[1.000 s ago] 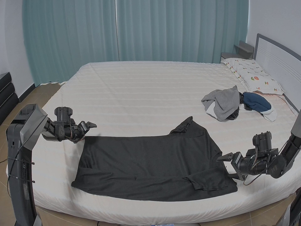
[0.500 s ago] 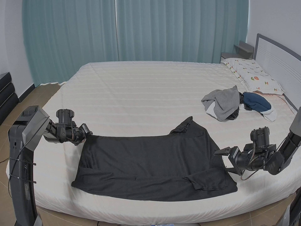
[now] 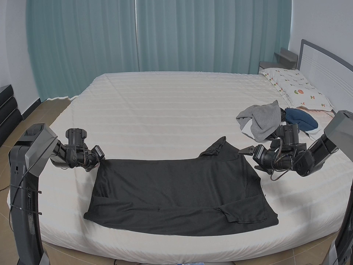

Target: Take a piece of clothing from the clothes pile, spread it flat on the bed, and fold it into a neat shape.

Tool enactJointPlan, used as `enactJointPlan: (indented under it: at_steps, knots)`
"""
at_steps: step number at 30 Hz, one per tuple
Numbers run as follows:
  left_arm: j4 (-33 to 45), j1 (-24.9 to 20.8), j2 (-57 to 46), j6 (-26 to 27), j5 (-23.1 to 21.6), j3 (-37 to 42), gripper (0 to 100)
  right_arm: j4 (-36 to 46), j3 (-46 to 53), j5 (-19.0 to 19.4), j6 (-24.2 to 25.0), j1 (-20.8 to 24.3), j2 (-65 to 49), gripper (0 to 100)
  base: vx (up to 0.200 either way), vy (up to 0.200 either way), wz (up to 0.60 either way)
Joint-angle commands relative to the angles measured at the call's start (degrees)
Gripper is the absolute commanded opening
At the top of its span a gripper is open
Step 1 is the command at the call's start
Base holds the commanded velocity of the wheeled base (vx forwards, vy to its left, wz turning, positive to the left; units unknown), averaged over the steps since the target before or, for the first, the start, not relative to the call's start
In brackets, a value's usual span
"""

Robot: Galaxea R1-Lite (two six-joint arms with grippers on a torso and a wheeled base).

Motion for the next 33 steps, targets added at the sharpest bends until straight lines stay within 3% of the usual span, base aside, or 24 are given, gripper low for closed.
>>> enactJointPlan:
  at_steps: [1, 7, 11, 16, 29, 30, 33]
  knots:
    - [-0.2, 0.0, -1.3, -0.6, 0.0, 1.3, 0, 4.8, -12.0, -0.3, -7.5, -2.4, 12.3, 100, 0.000, 0.000, 0.00]
    - [-0.2, 0.0, -1.3, -0.5, -0.1, 1.4, 0, 5.3, -20.8, -0.9, -11.6, -2.9, 18.4, 100, 0.000, 0.000, 0.00]
    - [-0.2, 0.0, -1.3, -0.5, -0.1, 1.4, 0, 5.4, -27.0, -3.7, -11.6, -2.1, 21.7, 100, 0.000, 0.000, 0.00]
    - [-0.2, 0.1, -1.3, -0.5, -0.1, 1.4, 0, 5.4, -33.7, -4.0, -11.2, -2.1, 25.6, 100, 0.000, 0.000, 0.00]
    - [-0.3, 0.1, -1.2, -0.5, -0.1, 1.3, 0, 5.7, -39.7, -4.1, -9.8, -2.1, 28.4, 100, 0.000, 0.000, 0.00]
    - [-0.3, 0.1, -1.2, -0.5, -0.1, 1.3, 0, 5.7, -40.0, -4.1, -9.7, -2.1, 28.6, 0, 0.000, 0.000, 0.00]
    - [-0.4, 0.1, -1.2, -0.4, -0.1, 1.3, 0, 6.8, -40.2, -4.1, -9.8, -2.1, 28.8, 0, 0.000, 0.000, 0.00]
